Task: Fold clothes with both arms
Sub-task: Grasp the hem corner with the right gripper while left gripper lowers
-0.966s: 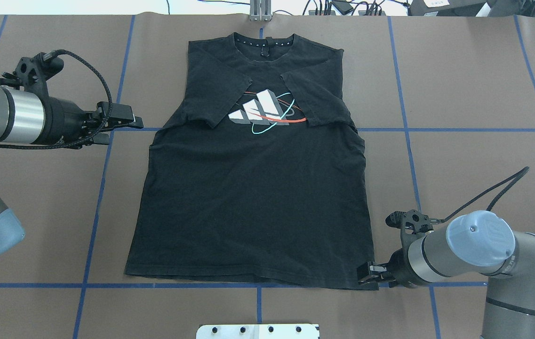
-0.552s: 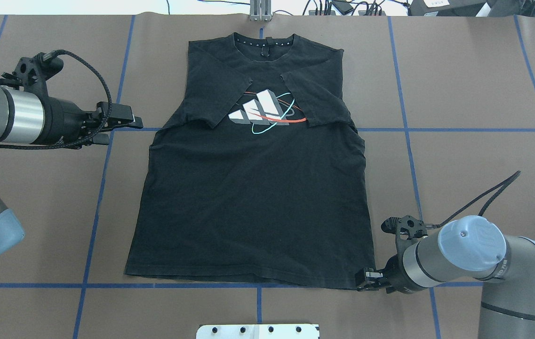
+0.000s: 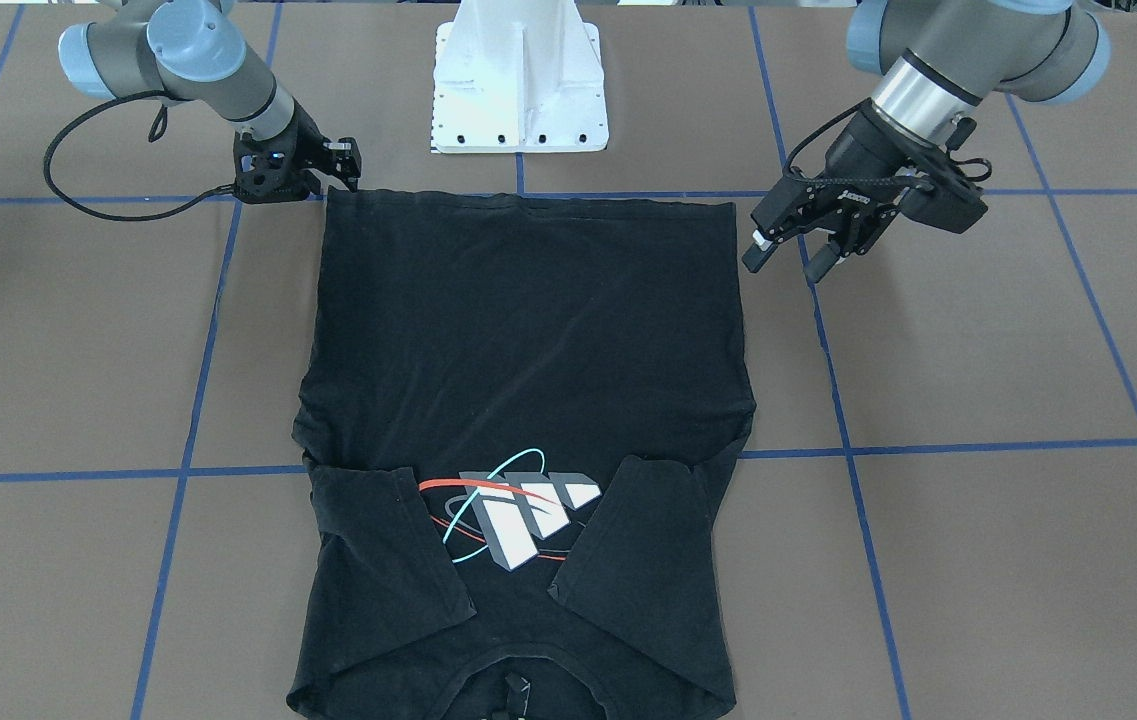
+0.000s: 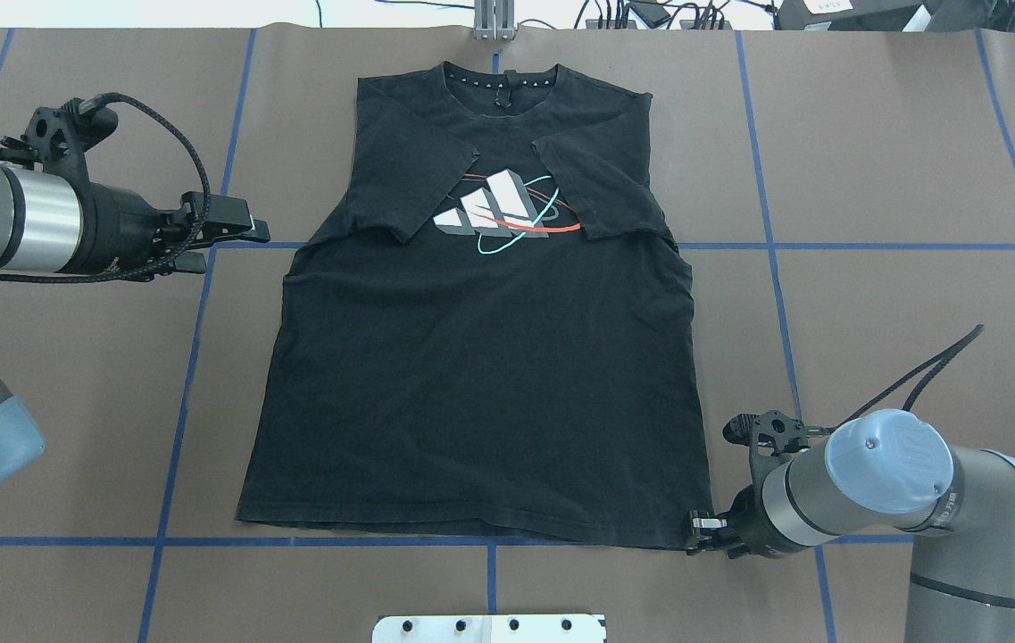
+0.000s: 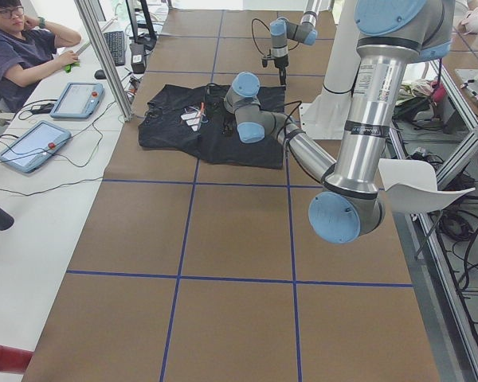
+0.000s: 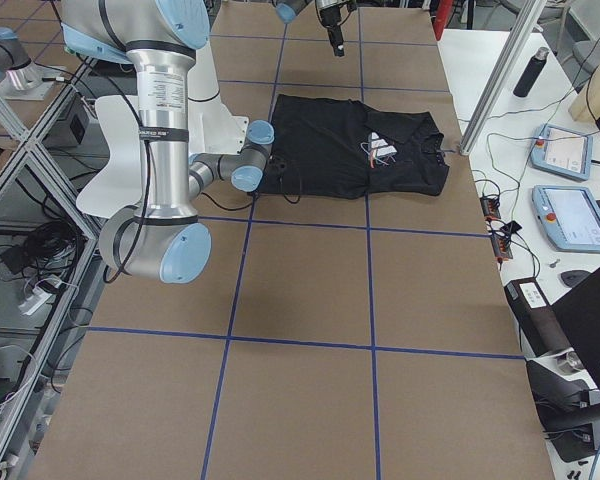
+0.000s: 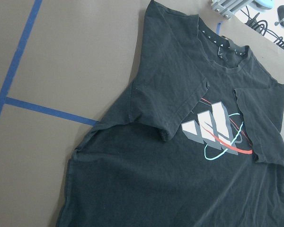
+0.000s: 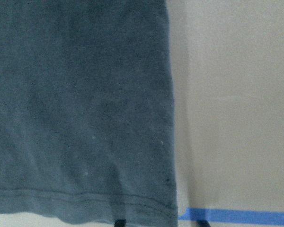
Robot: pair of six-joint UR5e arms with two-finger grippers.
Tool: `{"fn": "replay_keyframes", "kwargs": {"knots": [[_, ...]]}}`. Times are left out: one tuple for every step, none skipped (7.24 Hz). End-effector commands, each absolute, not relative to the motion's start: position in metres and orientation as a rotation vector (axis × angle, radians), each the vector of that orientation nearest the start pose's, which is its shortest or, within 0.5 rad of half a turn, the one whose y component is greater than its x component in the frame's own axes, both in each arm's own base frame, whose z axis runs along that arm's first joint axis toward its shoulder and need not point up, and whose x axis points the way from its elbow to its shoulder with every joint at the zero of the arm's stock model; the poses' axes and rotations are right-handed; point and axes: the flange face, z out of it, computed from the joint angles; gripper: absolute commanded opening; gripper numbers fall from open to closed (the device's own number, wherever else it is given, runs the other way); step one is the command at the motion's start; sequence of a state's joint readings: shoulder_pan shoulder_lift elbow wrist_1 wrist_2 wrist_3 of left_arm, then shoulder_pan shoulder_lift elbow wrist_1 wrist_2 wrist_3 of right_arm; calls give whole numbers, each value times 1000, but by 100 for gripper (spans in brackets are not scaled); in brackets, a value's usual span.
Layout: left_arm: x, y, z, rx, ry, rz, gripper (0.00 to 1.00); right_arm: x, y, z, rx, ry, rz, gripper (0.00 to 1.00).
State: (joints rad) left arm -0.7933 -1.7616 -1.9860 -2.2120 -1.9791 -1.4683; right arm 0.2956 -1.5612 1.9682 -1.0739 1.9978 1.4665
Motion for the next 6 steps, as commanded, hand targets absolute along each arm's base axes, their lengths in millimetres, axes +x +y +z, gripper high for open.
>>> {"fn": "replay_keyframes", "kwargs": {"knots": [[297,-437,290,221,1265,-345,99,-450,-233,413,-214,-942,-16,53],[298,-437,291,218,1263,-345,99,-450,-233,413,-215,-942,-15,53],[298,-437,291,218,1263,-345,100,-451,-234,415,-218,-938,-15,53],[297,-436,294,216,1257,-346,99,-451,-233,415,-221,-938,-16,53],[297,-436,297,214,1253,-347,99,-450,-234,413,-220,-943,-16,42],[297,-436,296,215,1255,-347,99,-450,-233,412,-221,-946,-18,20]]}}
